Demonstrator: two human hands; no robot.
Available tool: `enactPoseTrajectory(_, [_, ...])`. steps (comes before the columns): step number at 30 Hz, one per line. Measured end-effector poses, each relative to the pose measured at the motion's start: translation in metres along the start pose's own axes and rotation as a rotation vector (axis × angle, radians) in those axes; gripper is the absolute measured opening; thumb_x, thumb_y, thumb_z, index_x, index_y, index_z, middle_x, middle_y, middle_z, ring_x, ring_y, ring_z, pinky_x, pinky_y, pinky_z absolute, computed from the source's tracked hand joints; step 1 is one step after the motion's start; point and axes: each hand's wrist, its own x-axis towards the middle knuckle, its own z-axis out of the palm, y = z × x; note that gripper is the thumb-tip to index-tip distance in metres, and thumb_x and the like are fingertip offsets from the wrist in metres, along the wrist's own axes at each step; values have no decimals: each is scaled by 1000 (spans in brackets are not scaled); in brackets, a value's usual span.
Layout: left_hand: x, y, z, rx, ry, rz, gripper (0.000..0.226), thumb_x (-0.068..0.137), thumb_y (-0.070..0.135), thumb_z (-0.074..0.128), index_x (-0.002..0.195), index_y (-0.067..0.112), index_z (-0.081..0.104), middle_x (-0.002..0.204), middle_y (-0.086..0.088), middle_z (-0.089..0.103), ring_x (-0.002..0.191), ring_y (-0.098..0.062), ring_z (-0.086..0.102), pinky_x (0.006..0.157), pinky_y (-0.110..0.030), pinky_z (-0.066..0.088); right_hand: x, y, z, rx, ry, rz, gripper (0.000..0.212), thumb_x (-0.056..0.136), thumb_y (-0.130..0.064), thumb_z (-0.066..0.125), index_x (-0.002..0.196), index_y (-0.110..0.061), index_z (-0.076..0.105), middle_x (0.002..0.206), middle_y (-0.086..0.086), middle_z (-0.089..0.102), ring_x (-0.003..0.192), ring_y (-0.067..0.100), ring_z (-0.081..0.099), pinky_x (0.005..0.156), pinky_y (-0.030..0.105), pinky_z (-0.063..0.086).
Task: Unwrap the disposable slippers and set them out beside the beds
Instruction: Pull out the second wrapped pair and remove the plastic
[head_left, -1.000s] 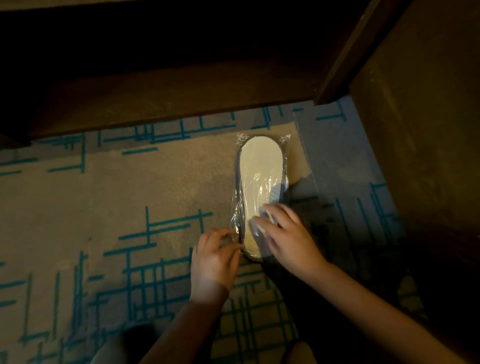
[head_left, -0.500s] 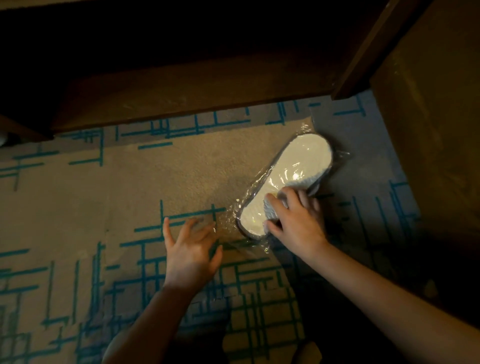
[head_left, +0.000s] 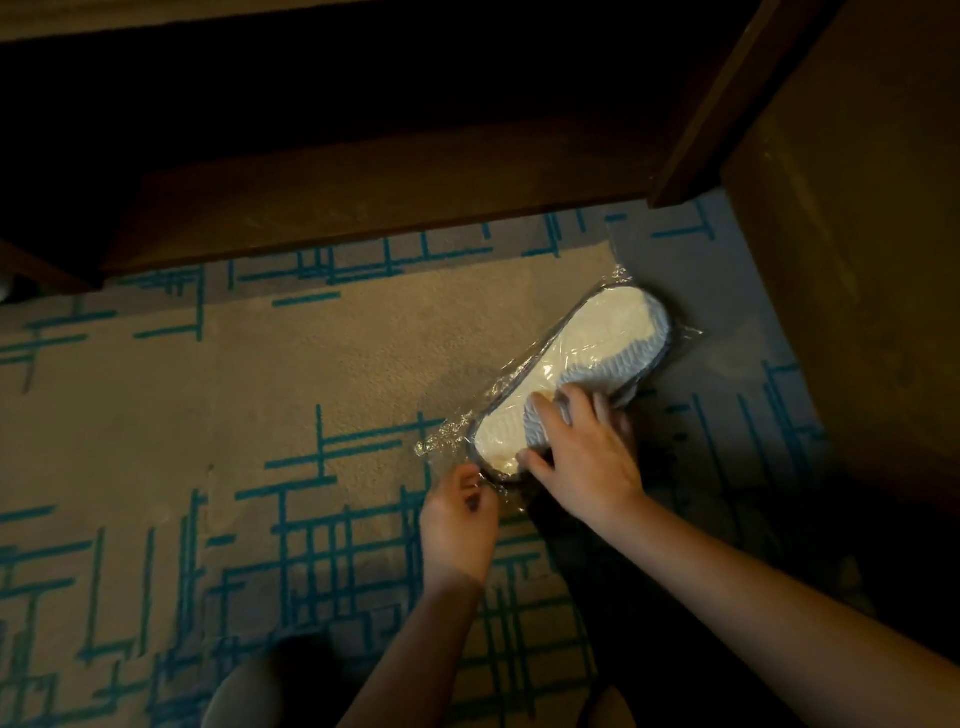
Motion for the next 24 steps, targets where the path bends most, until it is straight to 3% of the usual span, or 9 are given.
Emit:
enactPoseTrajectory(3, [0,-4,-11,48,-8,-9,13,88,10,52,90,20,60,76,10,57,69,2,53,57,-6,43,-2,1,1,11,-20,13,64,84,-50,52,141,-31,28,144,3,29,133,24,25,105,45,31])
enactPoseTrajectory(6, [7,1,-13,-61,0,-101,27,90,13,49,70,31,54,74,2,61,70,-10,57,61,-16,44,-3,2,2,27,-12,2,65,84,-49,54,141,-30,28,145,4,29,133,25,25,105,45,32])
enactPoseTrajectory(9, [15,11,-6,-187,-18,-244,16,90,11,50,88,17,64,80,0,62,79,-16,60,74,-32,51,-6,1,3,97,10,-27,67,84,-44,56,143,-27,27,144,6,31,133,26,27,106,43,33])
enactPoseTrajectory(12, [20,10,-1,-249,-6,-355,23,89,12,52,109,12,63,96,-6,67,87,-17,62,84,-37,53,-8,2,3,276,46,-61,67,86,-33,58,145,-23,26,142,7,37,133,25,30,107,36,33])
enactPoseTrajectory(14, [21,10,0,-305,-9,-374,18,87,15,55,101,10,66,86,-7,66,75,-16,61,73,-33,54,-9,5,0,424,68,-64,65,88,-25,58,145,-22,27,141,5,40,132,20,34,106,32,35])
enactPoseTrajectory(17, [20,17,0,-325,-3,-370,11,86,18,58,81,10,63,66,-2,55,56,-9,46,53,-23,40,-14,8,-4,627,111,-26,66,87,-16,61,144,-19,29,146,3,38,134,10,31,111,29,33])
enactPoseTrajectory(19, [20,20,-2,-403,-28,-402,11,86,18,58,76,13,61,71,-4,55,65,-11,50,62,-25,47,-19,11,-2,783,265,130,69,83,-14,66,142,-20,31,143,4,35,131,8,27,109,29,30])
enactPoseTrajectory(21, [19,23,-6,-567,-103,-453,8,87,15,57,81,12,60,85,-10,58,79,-17,55,75,-30,51,-20,16,3,1009,369,534,70,79,-16,71,138,-24,34,137,5,34,128,15,33,106,34,34])
enactPoseTrajectory(24, [17,22,-10,-730,-191,-509,15,86,12,58,100,8,60,99,-10,65,87,-16,62,71,-26,52,-16,21,5,1661,217,1005,52,81,-16,69,128,-18,45,125,12,53,108,25,58,84,36,53])
